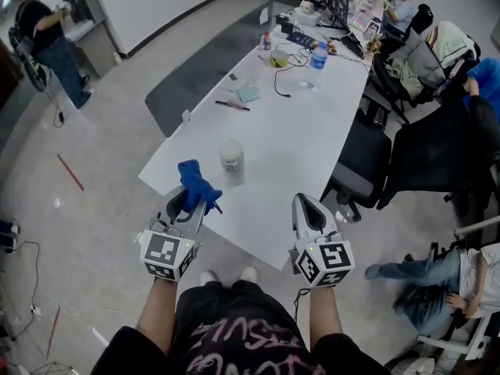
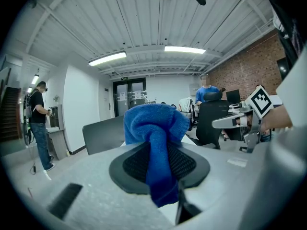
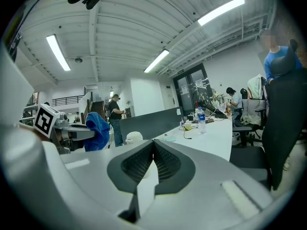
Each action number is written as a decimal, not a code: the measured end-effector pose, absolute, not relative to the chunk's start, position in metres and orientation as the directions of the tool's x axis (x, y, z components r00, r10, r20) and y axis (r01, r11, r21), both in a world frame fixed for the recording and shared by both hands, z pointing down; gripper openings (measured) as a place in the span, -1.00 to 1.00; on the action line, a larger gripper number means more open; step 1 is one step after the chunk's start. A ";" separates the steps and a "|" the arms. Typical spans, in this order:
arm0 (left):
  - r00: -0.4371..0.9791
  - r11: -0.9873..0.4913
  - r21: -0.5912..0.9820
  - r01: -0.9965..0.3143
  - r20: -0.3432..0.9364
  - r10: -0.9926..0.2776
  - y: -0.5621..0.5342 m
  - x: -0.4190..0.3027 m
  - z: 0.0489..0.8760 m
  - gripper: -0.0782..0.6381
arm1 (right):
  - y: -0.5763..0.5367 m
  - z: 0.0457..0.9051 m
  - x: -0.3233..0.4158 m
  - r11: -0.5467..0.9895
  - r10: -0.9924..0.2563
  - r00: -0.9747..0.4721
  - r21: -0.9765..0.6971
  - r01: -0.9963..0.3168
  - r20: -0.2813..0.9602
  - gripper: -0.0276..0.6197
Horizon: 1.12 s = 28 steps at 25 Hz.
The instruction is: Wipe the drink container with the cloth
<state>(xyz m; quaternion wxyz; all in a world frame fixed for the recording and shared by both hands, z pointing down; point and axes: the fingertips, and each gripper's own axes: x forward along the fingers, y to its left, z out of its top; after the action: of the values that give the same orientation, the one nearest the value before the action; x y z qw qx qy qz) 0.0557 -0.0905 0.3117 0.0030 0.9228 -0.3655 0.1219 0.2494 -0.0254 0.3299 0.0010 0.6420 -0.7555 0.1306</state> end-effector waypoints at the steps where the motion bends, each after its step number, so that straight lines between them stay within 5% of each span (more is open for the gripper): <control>1: 0.704 -0.733 -0.082 -0.676 0.224 -0.674 -0.089 0.057 0.311 -0.52 | -0.024 0.329 0.250 0.144 -0.970 -0.177 -0.195 -0.970 0.168 -0.92; 28: 0.727 -0.761 -0.037 -0.648 0.267 -0.633 -0.104 0.043 0.340 -0.52 | -0.056 0.329 0.226 0.143 -0.966 -0.176 -0.176 -0.974 0.190 -0.84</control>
<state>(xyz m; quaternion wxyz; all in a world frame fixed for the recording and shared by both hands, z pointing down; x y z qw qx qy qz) 0.0431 -0.1039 0.3405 0.0292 0.9288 -0.3447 0.1329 0.2257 -0.0556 0.3288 0.0153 0.6415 -0.7559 0.1297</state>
